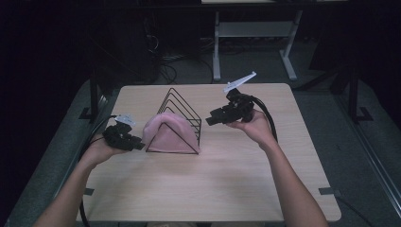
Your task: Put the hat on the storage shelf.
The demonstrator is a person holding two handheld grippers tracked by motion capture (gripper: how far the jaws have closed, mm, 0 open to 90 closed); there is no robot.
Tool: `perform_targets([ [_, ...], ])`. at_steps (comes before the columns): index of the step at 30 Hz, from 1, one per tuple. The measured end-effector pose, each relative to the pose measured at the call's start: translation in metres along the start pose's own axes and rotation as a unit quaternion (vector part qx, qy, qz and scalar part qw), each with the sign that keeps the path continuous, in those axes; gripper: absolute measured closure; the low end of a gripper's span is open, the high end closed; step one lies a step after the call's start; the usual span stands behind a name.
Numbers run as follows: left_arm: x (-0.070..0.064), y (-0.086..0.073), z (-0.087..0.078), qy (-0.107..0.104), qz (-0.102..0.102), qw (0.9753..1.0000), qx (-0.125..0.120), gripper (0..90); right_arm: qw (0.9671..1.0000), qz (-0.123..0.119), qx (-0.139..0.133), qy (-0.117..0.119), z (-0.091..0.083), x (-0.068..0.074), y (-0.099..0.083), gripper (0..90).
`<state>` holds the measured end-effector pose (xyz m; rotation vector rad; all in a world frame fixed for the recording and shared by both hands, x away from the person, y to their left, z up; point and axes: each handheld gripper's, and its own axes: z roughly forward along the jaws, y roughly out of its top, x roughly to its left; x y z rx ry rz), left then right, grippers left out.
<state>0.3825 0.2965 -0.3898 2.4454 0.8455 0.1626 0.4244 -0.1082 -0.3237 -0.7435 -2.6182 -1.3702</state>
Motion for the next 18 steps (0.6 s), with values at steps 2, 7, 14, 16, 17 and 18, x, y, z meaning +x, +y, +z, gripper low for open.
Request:
perform_targets([
  [2,0.0,0.0,0.0,0.001,-0.001,1.0,0.0,65.3,0.9999,0.006,-0.003,-0.008,-0.007,-0.002,-0.006,50.8],
  [7,-0.001,0.001,0.001,0.002,-0.002,1.0,0.0,63.2,0.9996,0.022,0.0,-0.019,-0.018,-0.009,-0.023,49.2],
  [14,-0.004,0.001,0.0,-0.003,0.0,1.0,0.0,59.8,0.9985,0.04,-0.005,-0.036,-0.032,-0.014,-0.041,45.5],
  [16,-0.004,0.0,-0.001,-0.003,0.001,1.0,0.002,59.3,0.9981,0.045,-0.009,-0.041,-0.036,-0.015,-0.045,43.6],
  [17,-0.004,0.0,-0.001,-0.002,0.001,1.0,0.001,59.0,0.9979,0.047,-0.01,-0.045,-0.038,-0.016,-0.047,42.6],
  [18,-0.004,-0.001,-0.002,-0.002,0.0,1.0,0.0,58.7,0.9977,0.048,-0.011,-0.047,-0.04,-0.016,-0.048,41.3],
])
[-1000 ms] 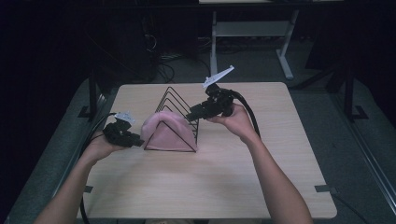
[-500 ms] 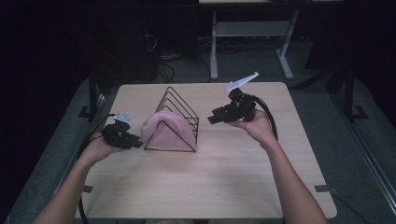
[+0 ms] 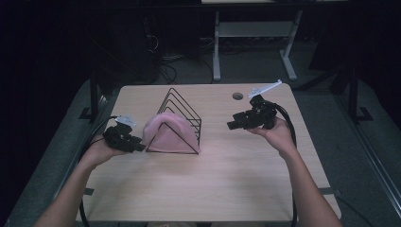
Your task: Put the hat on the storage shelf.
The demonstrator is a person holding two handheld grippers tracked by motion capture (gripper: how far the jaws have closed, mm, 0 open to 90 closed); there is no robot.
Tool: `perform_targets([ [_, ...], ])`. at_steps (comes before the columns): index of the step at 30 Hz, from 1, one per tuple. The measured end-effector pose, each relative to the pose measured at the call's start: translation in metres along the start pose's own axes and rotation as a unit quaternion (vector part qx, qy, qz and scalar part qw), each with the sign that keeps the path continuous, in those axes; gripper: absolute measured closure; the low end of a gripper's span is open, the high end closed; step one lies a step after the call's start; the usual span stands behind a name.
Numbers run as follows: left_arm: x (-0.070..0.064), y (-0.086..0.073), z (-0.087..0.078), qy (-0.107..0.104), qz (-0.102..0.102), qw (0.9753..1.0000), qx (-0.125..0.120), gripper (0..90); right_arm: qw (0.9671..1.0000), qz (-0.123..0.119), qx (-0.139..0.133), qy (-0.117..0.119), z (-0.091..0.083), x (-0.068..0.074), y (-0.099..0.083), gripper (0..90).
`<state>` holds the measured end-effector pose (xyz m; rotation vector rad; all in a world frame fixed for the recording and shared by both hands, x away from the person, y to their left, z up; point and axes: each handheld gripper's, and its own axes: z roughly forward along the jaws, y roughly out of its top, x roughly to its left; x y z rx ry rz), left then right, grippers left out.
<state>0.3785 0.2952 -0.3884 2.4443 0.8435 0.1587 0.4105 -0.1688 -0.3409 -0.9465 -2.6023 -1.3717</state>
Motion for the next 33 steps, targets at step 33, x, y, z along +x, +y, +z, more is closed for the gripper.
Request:
perform_targets([
  [33,-0.002,-0.016,-0.004,0.005,-0.038,0.9991,-0.019,36.3,0.9966,0.063,0.0,-0.053,-0.029,-0.02,-0.064,30.1],
])
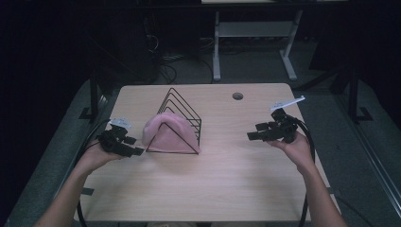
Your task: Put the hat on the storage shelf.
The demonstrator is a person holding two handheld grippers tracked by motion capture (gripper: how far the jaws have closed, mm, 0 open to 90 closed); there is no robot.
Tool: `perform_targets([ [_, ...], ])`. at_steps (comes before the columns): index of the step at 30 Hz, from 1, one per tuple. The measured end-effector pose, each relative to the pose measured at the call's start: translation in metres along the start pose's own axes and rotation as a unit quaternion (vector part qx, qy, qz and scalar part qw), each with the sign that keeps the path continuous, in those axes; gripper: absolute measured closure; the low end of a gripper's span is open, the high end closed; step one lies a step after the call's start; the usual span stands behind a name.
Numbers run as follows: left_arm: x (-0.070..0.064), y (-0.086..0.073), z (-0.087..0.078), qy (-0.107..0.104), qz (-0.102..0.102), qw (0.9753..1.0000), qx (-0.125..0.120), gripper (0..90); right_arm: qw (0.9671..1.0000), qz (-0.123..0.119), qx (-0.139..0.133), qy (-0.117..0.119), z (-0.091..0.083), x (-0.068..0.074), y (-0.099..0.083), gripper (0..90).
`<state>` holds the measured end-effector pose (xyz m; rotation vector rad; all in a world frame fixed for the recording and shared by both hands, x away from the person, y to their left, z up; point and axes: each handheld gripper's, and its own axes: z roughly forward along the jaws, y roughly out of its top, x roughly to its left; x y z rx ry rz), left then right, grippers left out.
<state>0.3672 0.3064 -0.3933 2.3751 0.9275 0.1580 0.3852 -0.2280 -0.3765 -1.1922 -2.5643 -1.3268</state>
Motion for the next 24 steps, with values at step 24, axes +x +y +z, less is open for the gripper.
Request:
perform_targets([
  [24,-0.008,-0.013,0.004,0.01,-0.017,0.9997,-0.012,26.2,0.9981,0.054,-0.003,-0.03,-0.017,-0.015,-0.072,26.9],
])
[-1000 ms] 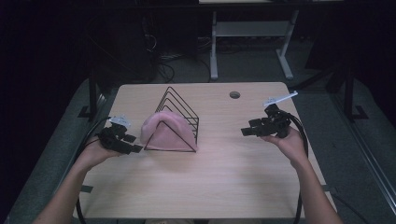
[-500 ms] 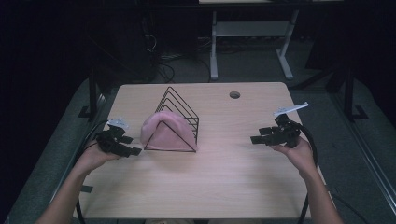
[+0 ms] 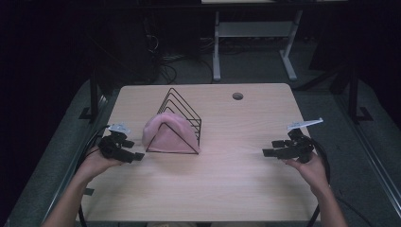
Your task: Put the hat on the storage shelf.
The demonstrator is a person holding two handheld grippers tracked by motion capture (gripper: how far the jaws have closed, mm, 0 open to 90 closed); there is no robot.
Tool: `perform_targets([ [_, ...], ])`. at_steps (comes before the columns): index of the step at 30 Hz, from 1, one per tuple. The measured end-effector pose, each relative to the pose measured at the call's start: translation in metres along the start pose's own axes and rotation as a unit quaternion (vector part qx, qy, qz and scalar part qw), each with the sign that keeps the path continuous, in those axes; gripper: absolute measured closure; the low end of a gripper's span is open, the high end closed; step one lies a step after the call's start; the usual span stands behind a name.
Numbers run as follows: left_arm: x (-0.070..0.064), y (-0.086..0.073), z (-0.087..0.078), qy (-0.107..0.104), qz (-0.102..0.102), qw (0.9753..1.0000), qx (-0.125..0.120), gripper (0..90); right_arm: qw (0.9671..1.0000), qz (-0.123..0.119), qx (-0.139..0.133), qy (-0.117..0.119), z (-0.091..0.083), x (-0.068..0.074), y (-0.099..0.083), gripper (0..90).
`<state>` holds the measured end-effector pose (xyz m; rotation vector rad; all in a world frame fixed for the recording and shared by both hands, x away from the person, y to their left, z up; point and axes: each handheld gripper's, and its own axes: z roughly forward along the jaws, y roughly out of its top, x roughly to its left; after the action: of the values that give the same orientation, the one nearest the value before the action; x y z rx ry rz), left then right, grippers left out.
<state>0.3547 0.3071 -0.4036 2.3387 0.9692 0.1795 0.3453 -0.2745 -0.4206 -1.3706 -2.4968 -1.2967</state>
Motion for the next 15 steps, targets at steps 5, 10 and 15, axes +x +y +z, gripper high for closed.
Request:
perform_targets([
  [5,-0.001,-0.001,-0.001,0.001,0.0,1.0,-0.005,26.2,0.9999,0.009,-0.002,-0.006,-0.002,0.0,-0.013,26.3],
  [10,-0.007,-0.003,-0.002,0.013,-0.002,0.9998,-0.012,26.4,0.9998,0.014,0.005,-0.012,-0.005,0.0,-0.025,26.0],
  [15,-0.014,-0.008,0.001,0.02,-0.002,0.9996,-0.019,26.5,0.9997,0.017,0.006,-0.016,-0.007,0.001,-0.036,25.9],
])
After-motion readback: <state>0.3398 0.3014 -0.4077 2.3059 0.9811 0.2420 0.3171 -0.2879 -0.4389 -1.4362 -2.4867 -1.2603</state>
